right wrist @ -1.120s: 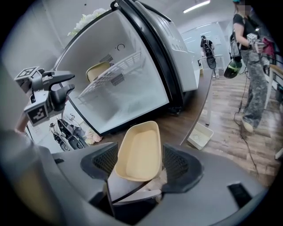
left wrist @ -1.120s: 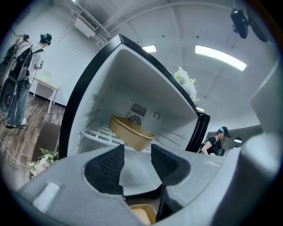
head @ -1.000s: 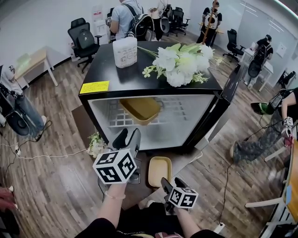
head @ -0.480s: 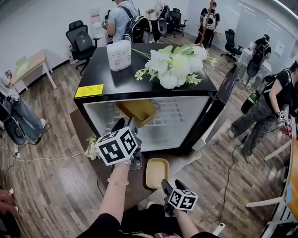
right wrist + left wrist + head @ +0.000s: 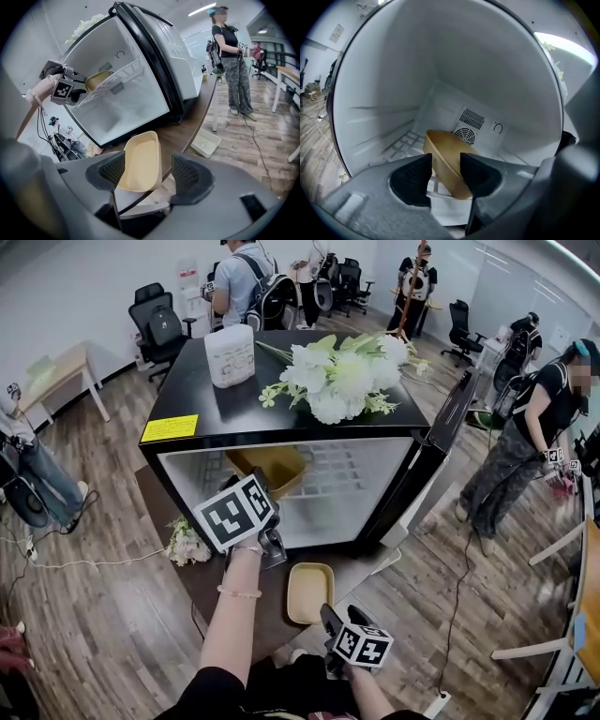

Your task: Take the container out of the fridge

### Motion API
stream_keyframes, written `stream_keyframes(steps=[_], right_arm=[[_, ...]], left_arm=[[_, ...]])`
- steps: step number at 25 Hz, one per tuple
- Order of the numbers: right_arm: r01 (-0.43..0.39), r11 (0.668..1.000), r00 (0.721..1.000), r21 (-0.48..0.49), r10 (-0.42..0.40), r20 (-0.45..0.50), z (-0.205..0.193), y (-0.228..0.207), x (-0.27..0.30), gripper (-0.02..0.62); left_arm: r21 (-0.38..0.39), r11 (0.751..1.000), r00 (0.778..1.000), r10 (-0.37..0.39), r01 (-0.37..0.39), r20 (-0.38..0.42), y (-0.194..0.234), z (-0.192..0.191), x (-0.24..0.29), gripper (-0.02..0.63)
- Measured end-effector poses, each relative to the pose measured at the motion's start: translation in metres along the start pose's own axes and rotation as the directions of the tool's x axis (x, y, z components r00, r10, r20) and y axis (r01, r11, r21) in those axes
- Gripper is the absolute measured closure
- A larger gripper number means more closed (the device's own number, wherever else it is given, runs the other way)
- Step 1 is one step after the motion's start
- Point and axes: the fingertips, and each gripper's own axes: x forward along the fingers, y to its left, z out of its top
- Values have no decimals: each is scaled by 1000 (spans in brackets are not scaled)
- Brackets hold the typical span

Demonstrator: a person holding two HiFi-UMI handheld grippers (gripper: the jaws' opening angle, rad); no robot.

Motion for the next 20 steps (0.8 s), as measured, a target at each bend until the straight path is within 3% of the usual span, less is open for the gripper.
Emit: stream_keyframes(steps=[7,14,16,20], right_arm=[[-3,999,1000,34,3,10,4,-2,4,285],[-6,1000,1000,27,6,6,9,-1,6,288],[-2,999,1000,32,2,5,9,-3,6,291],[-1,999,1000,53,1,8,11,-7,7,304]], left_arm=[[-72,994,996,89,-88,10,13,7,9,431],[-16,992,991,125,-126,-45,12,1,21,434],[-8,990,988,139,-140,-62,12,0,24,456],[4,982,978,187,-187,-89,16,-4,29,562]])
